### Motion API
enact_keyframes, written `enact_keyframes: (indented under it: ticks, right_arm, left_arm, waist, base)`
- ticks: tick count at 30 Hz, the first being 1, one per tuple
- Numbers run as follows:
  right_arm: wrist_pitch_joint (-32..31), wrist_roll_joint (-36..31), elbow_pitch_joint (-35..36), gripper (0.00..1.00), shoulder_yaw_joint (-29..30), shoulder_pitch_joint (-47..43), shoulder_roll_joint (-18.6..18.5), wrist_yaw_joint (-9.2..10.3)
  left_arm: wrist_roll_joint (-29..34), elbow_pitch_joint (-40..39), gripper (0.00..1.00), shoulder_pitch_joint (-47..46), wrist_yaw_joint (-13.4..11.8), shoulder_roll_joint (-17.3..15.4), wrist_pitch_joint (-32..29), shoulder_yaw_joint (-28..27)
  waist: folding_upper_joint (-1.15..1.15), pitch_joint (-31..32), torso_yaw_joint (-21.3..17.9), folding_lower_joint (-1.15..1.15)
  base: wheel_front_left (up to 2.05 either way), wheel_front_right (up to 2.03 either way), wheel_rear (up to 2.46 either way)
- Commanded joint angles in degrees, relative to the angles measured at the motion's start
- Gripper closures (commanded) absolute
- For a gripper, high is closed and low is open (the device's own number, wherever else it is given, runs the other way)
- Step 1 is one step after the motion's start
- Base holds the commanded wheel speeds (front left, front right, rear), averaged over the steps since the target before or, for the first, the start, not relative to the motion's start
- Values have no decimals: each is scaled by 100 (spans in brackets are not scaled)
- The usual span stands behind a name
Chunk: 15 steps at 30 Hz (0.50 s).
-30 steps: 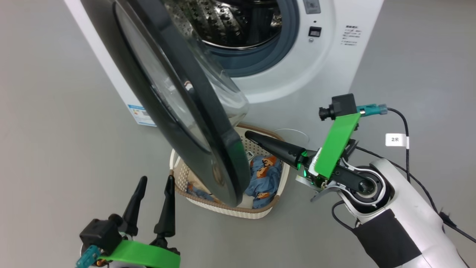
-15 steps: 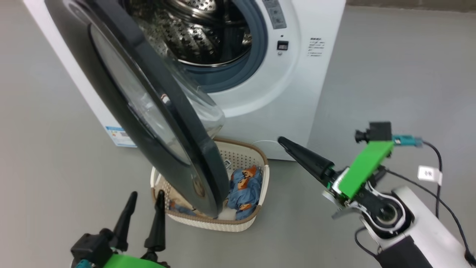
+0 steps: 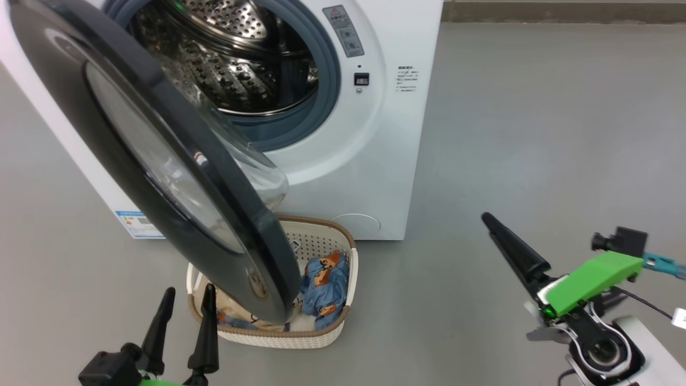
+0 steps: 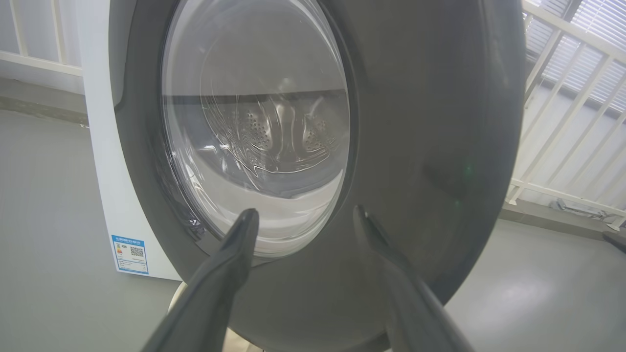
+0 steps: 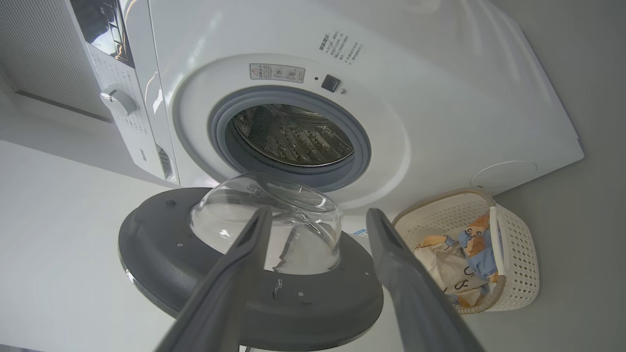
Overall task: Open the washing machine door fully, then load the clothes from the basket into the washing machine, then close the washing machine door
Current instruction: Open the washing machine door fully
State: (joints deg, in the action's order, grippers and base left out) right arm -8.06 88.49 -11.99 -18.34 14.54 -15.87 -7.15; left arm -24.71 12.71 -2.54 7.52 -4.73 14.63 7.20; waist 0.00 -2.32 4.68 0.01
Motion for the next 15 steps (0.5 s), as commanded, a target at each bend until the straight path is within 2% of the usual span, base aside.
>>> enact_keyframes:
  ticks: [1, 6, 15]
  right_arm:
    - [168, -139, 168, 0, -50, -39, -127, -34]
    - [757, -359, 118, 0, -123, -274, -298, -34]
    - [2050, -899, -220, 0, -801, -512, -776, -34]
  left_arm:
    - [30, -175, 0, -13, -3, -116, 37, -198]
    - [39, -197, 0, 9, -3, -134, 37, -234]
    - [34, -187, 0, 5, -3, -128, 37, -260]
  waist:
    - [0, 22, -62, 0]
    - [0, 22, -123, 0]
    - [0, 3, -136, 0]
  base:
    - [0, 0, 0]
    - [0, 0, 0]
    - [0, 0, 0]
